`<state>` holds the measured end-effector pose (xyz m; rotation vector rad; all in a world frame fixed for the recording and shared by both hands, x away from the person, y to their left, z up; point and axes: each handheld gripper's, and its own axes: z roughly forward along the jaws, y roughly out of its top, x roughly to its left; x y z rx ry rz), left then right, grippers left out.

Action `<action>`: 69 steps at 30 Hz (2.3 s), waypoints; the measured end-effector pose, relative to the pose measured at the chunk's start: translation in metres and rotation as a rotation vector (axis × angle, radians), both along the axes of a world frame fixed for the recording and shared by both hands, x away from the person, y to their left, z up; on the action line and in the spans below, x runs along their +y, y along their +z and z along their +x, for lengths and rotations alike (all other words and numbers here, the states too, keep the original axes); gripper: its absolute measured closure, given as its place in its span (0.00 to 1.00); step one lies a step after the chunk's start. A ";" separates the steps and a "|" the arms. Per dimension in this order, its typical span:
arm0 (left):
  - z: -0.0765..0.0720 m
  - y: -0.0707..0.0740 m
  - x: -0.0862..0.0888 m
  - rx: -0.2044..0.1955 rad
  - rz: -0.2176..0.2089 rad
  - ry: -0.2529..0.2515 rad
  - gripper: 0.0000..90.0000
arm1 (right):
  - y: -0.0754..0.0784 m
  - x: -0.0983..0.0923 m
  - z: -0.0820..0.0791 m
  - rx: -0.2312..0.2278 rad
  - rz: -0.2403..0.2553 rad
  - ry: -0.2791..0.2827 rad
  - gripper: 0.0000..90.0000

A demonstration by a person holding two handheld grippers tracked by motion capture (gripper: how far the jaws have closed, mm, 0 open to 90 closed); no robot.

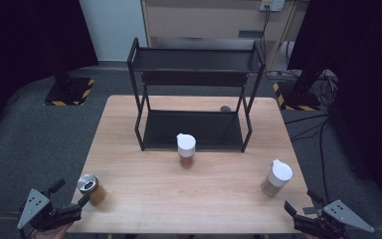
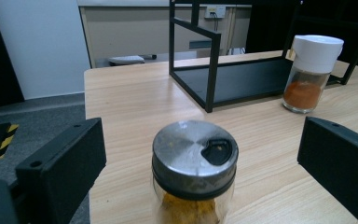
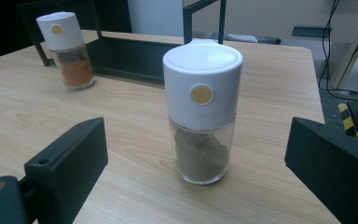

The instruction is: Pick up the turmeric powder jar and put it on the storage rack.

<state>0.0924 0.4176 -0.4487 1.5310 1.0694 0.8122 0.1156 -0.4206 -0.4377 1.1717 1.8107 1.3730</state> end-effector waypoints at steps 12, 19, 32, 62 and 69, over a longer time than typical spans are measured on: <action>0.022 0.016 0.020 0.069 -0.020 -0.091 0.01 | 0.000 0.001 0.001 0.004 -0.003 0.001 0.07; 0.042 0.017 0.024 0.122 0.006 -0.150 0.02 | 0.000 0.001 0.001 0.005 -0.003 0.005 0.07; 0.066 -0.002 0.033 0.149 0.023 -0.201 0.10 | 0.001 0.001 0.001 0.005 -0.011 0.004 0.07; 0.081 -0.015 0.024 0.088 0.040 -0.260 0.38 | 0.000 0.001 0.002 0.008 -0.012 0.007 0.07; 0.092 -0.007 0.009 0.081 0.056 -0.298 0.38 | 0.000 0.001 0.002 0.008 -0.011 0.010 0.07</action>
